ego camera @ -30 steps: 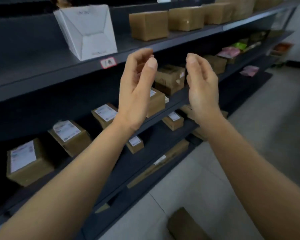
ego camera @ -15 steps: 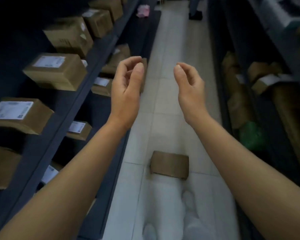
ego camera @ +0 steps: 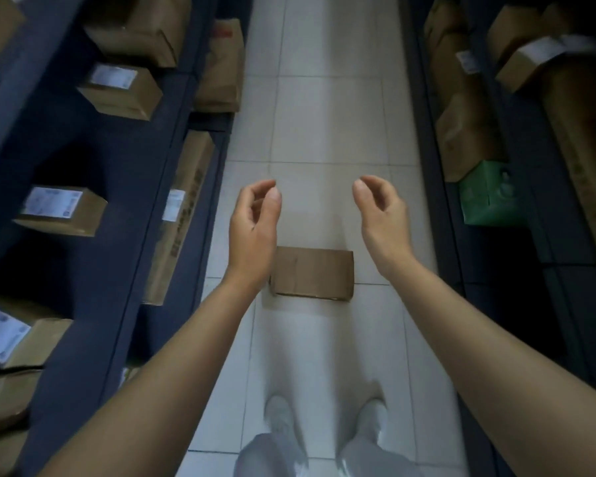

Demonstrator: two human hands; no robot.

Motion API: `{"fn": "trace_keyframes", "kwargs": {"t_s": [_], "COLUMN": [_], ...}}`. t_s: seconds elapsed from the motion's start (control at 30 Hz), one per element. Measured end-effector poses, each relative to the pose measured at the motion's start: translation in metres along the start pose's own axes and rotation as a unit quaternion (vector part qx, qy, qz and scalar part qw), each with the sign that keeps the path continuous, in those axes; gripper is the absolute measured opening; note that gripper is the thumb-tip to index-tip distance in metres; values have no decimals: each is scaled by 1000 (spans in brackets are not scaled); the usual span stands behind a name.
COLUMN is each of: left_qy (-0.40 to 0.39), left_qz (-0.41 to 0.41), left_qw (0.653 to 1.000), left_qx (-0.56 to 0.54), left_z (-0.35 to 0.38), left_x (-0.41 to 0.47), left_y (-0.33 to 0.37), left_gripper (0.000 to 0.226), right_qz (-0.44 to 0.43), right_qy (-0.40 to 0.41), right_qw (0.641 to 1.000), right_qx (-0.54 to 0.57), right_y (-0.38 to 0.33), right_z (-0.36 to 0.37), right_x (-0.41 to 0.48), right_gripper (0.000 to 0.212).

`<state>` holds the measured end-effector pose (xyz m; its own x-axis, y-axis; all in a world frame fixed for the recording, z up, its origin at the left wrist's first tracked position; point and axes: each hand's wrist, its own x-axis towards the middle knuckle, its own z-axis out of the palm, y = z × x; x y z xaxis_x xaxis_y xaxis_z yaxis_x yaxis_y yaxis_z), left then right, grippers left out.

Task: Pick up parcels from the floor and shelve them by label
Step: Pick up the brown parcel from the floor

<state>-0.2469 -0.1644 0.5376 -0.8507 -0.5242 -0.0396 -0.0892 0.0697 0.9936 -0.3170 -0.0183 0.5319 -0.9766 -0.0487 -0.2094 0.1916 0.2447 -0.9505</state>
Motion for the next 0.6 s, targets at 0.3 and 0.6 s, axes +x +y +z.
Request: {"fn": "trace_keyframes", "kwargs": {"t_s": [0.3,0.6], "left_qy": [22,42], "left_qz": [-76,-96], "left_qw": [997,994], "left_qx": [9,3], "left_z": [70,103], "left_x": [-20,-27], "left_y": [-242,-441], "left_gripper": [14,8], "right_qz": [-2,-18], "right_qy": [-12,-39], "right_qw": [998,993], "right_qx": [-68,-110], "right_y": [245,435], "right_z": [12,52], "right_x": [60,116], "right_gripper": [44,44]}}
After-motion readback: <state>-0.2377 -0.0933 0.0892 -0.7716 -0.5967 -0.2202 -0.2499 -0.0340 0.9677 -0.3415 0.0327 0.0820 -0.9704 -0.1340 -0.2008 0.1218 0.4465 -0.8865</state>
